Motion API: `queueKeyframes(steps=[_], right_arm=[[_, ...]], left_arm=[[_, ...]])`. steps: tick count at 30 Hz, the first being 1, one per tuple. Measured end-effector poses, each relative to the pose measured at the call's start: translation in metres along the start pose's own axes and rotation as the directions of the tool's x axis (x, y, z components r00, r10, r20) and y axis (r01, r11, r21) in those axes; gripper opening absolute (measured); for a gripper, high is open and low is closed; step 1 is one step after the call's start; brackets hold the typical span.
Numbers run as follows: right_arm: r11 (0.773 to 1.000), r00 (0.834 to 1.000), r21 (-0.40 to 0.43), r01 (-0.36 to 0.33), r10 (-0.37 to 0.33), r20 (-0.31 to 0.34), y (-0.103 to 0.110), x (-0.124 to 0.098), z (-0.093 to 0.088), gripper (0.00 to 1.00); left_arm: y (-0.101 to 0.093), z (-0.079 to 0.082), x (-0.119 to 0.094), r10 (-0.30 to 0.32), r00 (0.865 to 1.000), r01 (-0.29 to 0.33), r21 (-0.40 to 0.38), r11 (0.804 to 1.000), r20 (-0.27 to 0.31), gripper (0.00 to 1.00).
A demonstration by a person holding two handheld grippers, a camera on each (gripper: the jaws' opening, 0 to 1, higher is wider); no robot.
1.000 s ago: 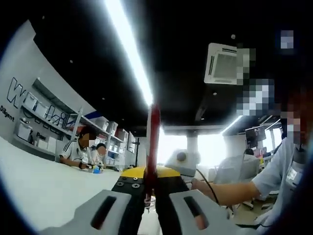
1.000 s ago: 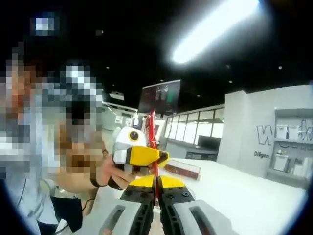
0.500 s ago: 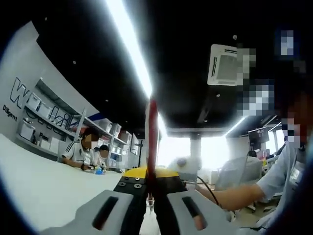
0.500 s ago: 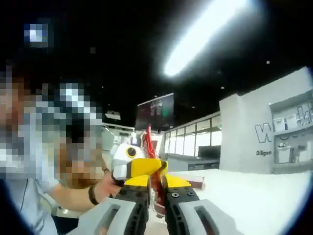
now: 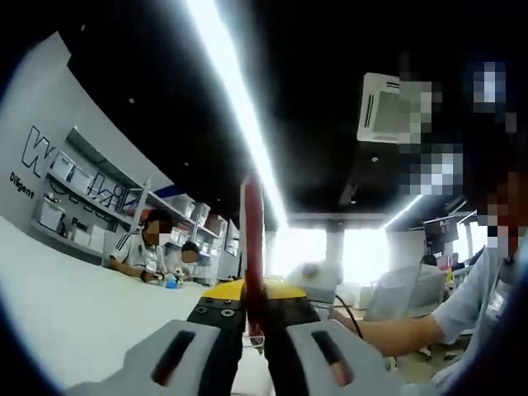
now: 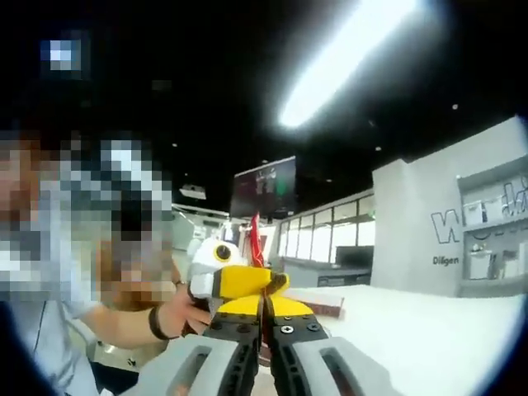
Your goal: Tear open the coffee pouch, take out the coffee, and pour the coffee from the pouch into the cup
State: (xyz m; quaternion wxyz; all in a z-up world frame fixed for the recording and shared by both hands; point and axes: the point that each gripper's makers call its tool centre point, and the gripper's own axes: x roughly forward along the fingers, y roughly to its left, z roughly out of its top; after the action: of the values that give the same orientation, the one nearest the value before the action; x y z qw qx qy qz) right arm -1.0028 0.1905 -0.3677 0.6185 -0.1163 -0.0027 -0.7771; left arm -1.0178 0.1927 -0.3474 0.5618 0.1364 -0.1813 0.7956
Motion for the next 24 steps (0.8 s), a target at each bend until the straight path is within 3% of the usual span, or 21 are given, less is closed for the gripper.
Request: queueKeyframes(steps=[7, 11, 14, 24], right_arm=[[1.000, 1.000, -0.015, 0.014, -0.014, -0.017, 0.001, -0.002, 0.000, 0.04], [0.998, 0.999, -0.050, 0.041, -0.042, -0.022, 0.001, -0.001, -0.001, 0.10], [0.999, 0.999, -0.032, 0.027, -0.027, -0.019, 0.001, 0.001, -0.002, 0.11], [1.000, 1.000, -0.009, -0.006, 0.006, -0.012, 0.004, 0.009, -0.001, 0.03]], left_arm=[[-0.005, 0.004, 0.002, -0.005, 1.000, 0.005, 0.016, 1.000, 0.005, 0.06], [-0.005, 0.005, 0.002, 0.003, 1.000, -0.003, 0.059, 0.998, 0.009, 0.05], [-0.006, 0.003, 0.001, 0.001, 1.000, -0.002, 0.057, 0.998, 0.006, 0.05], [-0.002, 0.005, 0.000, 0.008, 1.000, -0.009, 0.032, 0.999, 0.003, 0.08]])
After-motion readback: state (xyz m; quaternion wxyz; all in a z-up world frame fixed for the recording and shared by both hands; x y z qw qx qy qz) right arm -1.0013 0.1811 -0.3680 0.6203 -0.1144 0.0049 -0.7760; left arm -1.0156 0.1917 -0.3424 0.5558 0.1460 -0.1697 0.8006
